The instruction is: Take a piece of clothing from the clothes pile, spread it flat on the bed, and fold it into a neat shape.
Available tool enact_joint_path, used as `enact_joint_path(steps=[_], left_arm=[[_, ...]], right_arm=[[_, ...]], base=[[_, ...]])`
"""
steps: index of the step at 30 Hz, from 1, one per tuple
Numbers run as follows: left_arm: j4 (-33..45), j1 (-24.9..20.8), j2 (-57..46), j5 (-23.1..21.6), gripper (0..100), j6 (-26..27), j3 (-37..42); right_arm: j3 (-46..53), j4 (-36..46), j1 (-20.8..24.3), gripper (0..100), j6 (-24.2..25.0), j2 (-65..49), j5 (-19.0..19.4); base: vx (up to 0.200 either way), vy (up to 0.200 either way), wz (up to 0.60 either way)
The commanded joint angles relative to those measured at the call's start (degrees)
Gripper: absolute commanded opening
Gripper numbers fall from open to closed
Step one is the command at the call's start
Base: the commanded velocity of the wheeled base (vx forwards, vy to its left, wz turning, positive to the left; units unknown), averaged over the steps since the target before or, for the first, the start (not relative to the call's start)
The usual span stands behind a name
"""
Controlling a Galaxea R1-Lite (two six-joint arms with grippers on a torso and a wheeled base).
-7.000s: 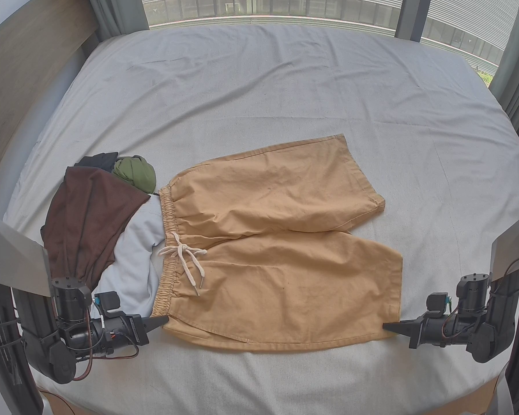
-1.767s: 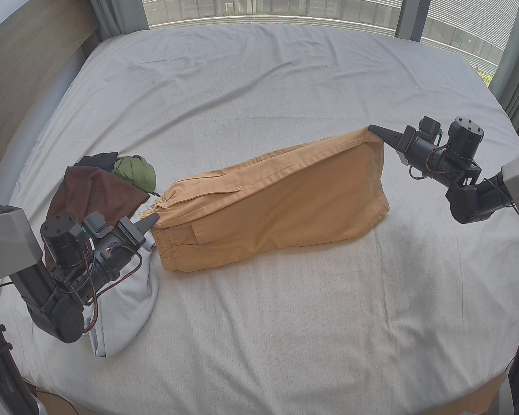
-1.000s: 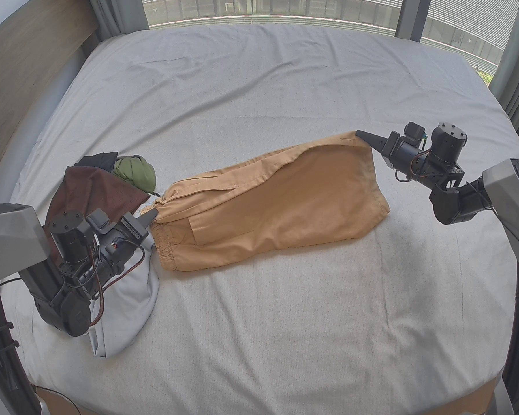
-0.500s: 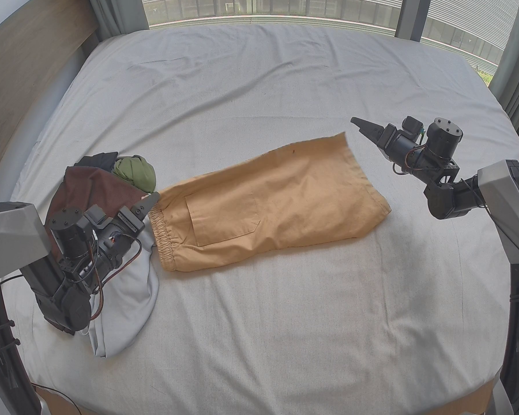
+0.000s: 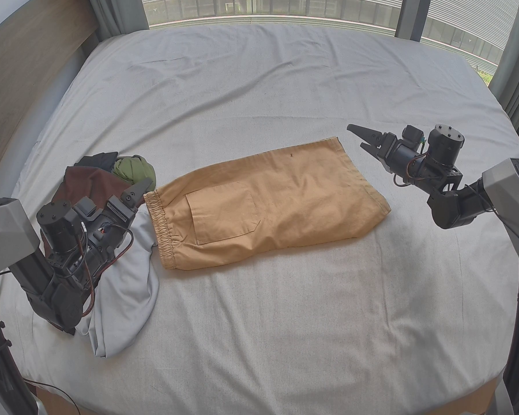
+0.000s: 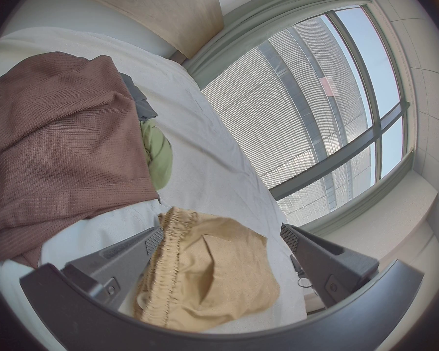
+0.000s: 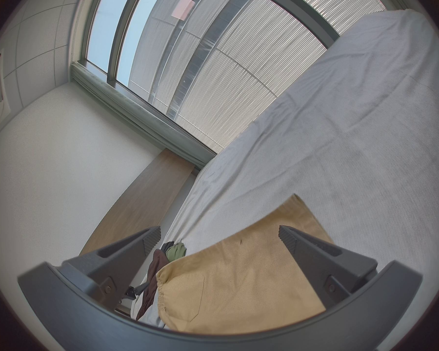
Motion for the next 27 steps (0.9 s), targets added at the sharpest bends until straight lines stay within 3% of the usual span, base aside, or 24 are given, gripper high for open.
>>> enact_joint_path(steps=[1, 10, 18, 27], left_arm=[[-0.01, -0.62, -6.96, -3.99, 100, -1.14, 4.68], [-0.01, -0.71, -9.07, -6.45, 100, -0.52, 7.32], [-0.01, -1.33, -8.46, -6.36, 100, 11.69, 10.04], [-0.01, -1.94, -7.32, -6.01, 100, 17.14, 10.40]], right_arm=[[10.56, -3.34, 1.84, 100, -0.28, -6.93, -0.03], [25.68, -14.24, 3.33, 100, 0.25, -10.62, 0.58], [36.31, -21.09, 3.16, 100, -0.28, -10.18, 0.41], [37.90, -19.86, 2.72, 100, -2.04, -9.21, 0.49]], base=[[0.000, 0.000, 0.00], [0.000, 0.000, 0.00], [0.000, 0.000, 0.00], [0.000, 0.000, 0.00]])
